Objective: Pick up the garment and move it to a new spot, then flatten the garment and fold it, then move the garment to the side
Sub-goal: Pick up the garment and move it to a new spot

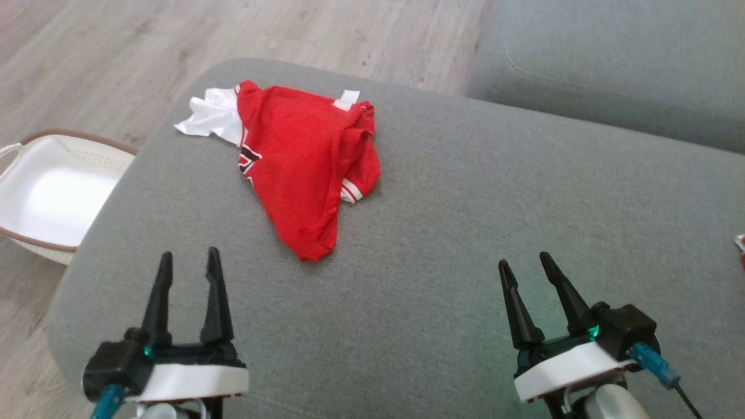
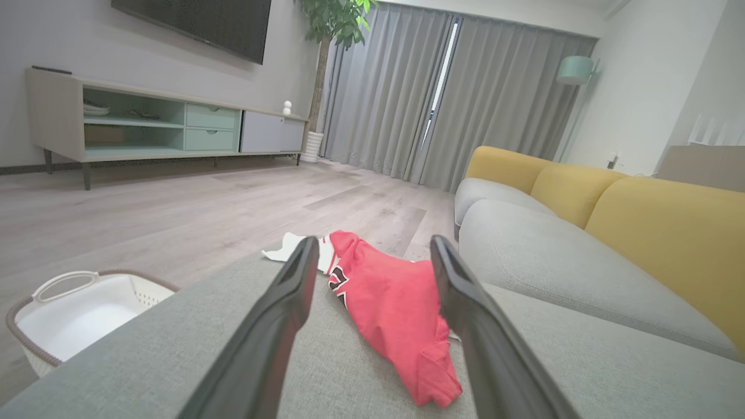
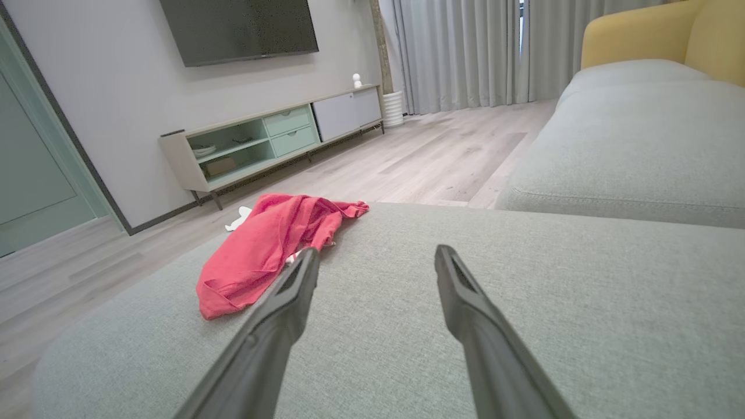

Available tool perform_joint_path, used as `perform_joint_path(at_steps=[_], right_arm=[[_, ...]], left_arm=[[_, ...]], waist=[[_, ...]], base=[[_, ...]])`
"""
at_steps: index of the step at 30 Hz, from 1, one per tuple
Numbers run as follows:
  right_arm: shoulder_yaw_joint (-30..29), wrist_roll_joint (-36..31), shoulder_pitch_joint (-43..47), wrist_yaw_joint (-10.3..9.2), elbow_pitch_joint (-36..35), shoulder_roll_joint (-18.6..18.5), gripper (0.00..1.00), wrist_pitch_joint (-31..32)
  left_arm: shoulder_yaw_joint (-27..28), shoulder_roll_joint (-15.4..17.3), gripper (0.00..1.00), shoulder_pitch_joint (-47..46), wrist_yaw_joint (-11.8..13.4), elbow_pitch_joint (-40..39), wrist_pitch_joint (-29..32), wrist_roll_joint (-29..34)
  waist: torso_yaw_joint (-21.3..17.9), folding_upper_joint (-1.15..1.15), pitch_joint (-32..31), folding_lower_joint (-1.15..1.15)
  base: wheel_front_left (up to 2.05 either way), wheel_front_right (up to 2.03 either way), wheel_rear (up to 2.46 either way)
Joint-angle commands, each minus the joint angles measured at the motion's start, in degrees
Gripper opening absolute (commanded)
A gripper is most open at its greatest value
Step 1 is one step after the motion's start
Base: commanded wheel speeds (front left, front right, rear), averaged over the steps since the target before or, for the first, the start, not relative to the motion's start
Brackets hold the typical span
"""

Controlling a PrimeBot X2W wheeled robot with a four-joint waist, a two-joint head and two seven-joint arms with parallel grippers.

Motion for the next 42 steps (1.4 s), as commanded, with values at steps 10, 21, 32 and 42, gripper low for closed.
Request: perform_joint_path(at_steps=[10, 21, 32, 42], right_arm=[[-1.7, -4.3, -6.8, -0.05, -4.9, -0.2, 1.0, -0.6], [-5.5, -11.0, -12.1, -0.05, -15.2, -0.2, 1.0, 0.8], [-6.5, -14.1, -14.9, -0.05, -25.6, -0.2, 1.0, 5.5], [-7.6, -14.5, -14.4, -0.05, -27.6, -0.2, 1.0, 6.0]], left_arm=[[7.6, 5.1, 1.0, -16.0, -2.3, 1.8, -0.3, 3.6], [-0.3, 20.3, 1.0, -45.6, -2.9, 27.2, 9.0, 3.1], [-6.3, 25.0, 1.0, -60.8, -2.8, 53.3, 26.7, -5.9], [-8.1, 23.2, 0.0, -63.8, -2.9, 58.2, 28.3, -10.5]], waist=[[-5.5, 0.0, 10.4, 0.0], [-11.6, 0.0, 23.3, 0.0], [-14.5, 0.0, 31.1, 0.0], [-14.9, 0.0, 32.3, 0.0]], base=[[0.0, 0.0, 0.0], [0.0, 0.0, 0.0], [0.0, 0.0, 0.0], [0.0, 0.0, 0.0]])
